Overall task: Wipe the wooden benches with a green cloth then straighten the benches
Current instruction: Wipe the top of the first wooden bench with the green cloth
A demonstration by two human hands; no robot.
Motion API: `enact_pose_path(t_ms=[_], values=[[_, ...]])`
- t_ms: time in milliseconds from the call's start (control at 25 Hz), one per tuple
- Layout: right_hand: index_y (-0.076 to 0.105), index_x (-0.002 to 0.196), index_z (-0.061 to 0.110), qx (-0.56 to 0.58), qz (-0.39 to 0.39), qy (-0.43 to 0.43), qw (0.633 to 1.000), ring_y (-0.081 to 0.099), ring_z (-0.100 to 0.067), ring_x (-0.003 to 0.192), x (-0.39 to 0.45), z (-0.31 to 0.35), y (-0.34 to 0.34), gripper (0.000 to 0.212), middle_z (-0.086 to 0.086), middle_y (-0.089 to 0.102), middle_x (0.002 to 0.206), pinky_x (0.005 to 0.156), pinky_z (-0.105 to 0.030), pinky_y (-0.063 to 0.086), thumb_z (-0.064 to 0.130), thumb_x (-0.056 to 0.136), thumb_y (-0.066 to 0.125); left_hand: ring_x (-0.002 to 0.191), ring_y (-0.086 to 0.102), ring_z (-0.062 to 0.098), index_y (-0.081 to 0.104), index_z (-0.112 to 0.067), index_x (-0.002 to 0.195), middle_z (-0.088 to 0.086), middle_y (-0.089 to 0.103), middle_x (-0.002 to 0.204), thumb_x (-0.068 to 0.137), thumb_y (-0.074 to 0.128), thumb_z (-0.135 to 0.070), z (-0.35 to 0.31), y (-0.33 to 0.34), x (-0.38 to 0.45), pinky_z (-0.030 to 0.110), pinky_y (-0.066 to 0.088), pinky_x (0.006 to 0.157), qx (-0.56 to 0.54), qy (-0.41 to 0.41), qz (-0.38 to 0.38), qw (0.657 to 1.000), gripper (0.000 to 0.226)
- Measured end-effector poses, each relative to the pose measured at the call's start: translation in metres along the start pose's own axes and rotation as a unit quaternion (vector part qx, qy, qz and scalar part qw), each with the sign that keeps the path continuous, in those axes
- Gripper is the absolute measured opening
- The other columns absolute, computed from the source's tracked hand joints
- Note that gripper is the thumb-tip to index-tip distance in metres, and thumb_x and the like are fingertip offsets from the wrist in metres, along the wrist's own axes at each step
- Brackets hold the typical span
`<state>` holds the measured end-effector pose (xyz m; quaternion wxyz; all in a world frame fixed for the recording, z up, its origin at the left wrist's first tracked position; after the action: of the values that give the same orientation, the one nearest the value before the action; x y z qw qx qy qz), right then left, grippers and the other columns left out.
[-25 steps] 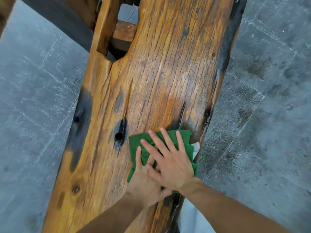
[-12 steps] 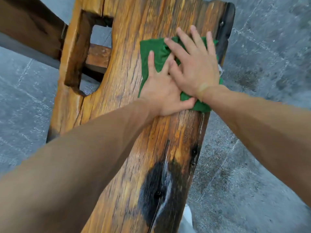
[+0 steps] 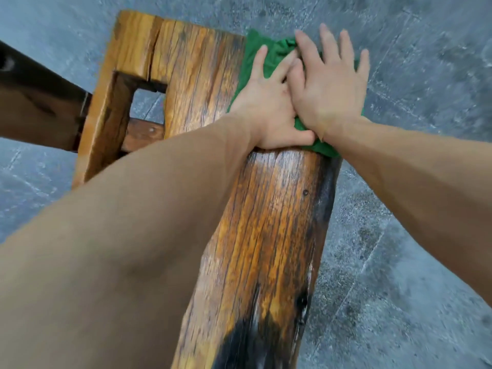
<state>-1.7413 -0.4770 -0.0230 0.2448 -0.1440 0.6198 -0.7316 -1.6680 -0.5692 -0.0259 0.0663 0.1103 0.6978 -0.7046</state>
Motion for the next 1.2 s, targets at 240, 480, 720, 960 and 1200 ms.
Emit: enact_pose_path(t_ms=[240, 480, 720, 960, 1200], values=[[0.012, 0.156, 0.041, 0.042, 0.107, -0.021, 0.993, -0.011, -0.024, 0.153, -0.116, 0.029, 0.011, 0.058, 0.004, -0.003, 0.167, 0.122, -0.052, -0.007, 0.055, 0.100, 0.019, 0.155, -0.012, 0.030, 0.001, -0.029, 0.162, 0.001, 0.007, 0.170, 0.082, 0.008, -0.074, -0.062, 0.019, -0.120, 0.062, -0.007, 0.120, -0.074, -0.097, 0.048, 0.991, 0.092], [0.014, 0.155, 0.039, 0.036, 0.185, -0.074, 0.979, -0.017, -0.021, 0.152, -0.247, 0.040, 0.008, 0.059, 0.008, -0.009, 0.167, 0.121, -0.053, -0.008, 0.056, 0.099, 0.010, 0.149, 0.021, 0.032, 0.028, -0.019, 0.158, 0.007, 0.036, 0.160, 0.092, 0.053, -0.052, -0.140, 0.033, -0.234, 0.057, 0.026, 0.116, -0.111, -0.168, 0.080, 0.976, 0.078], [0.039, 0.145, 0.029, 0.041, 0.216, -0.094, 0.971, 0.023, -0.020, 0.144, -0.338, 0.037, -0.019, 0.063, 0.007, 0.032, 0.158, 0.117, -0.043, 0.017, 0.058, 0.098, 0.010, 0.113, 0.049, 0.033, 0.057, -0.012, 0.138, 0.013, 0.053, 0.136, 0.083, 0.076, -0.025, -0.178, 0.033, -0.294, 0.047, 0.046, 0.087, -0.061, -0.145, 0.063, 0.986, 0.059], [0.025, 0.151, 0.035, 0.011, 0.202, -0.087, 0.975, 0.016, -0.028, 0.147, -0.392, -0.010, -0.114, 0.061, 0.001, 0.026, 0.160, 0.120, -0.051, 0.013, 0.065, 0.098, 0.015, 0.108, 0.052, 0.032, 0.053, -0.019, 0.130, 0.012, 0.056, 0.126, 0.100, 0.035, -0.034, -0.208, -0.053, -0.341, 0.047, 0.048, 0.083, 0.018, -0.105, 0.059, 0.992, 0.038], [0.026, 0.150, 0.038, 0.018, 0.083, -0.005, 0.996, 0.012, -0.029, 0.148, -0.440, -0.087, -0.306, 0.078, 0.002, 0.022, 0.161, 0.121, -0.049, 0.009, 0.072, 0.084, 0.003, 0.091, 0.056, 0.031, 0.061, -0.019, 0.119, 0.012, 0.061, 0.112, 0.101, 0.033, -0.043, -0.257, -0.225, -0.354, 0.043, 0.046, 0.071, -0.021, -0.099, -0.127, 0.987, 0.041]])
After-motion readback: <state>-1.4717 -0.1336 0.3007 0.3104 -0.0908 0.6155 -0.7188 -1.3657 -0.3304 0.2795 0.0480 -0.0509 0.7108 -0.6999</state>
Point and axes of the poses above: each hand's wrist, its own x-axis towards the middle knuckle, its own y-axis out of the palm, z = x × y, the point moved 1 cm from there along x, towards the middle knuckle
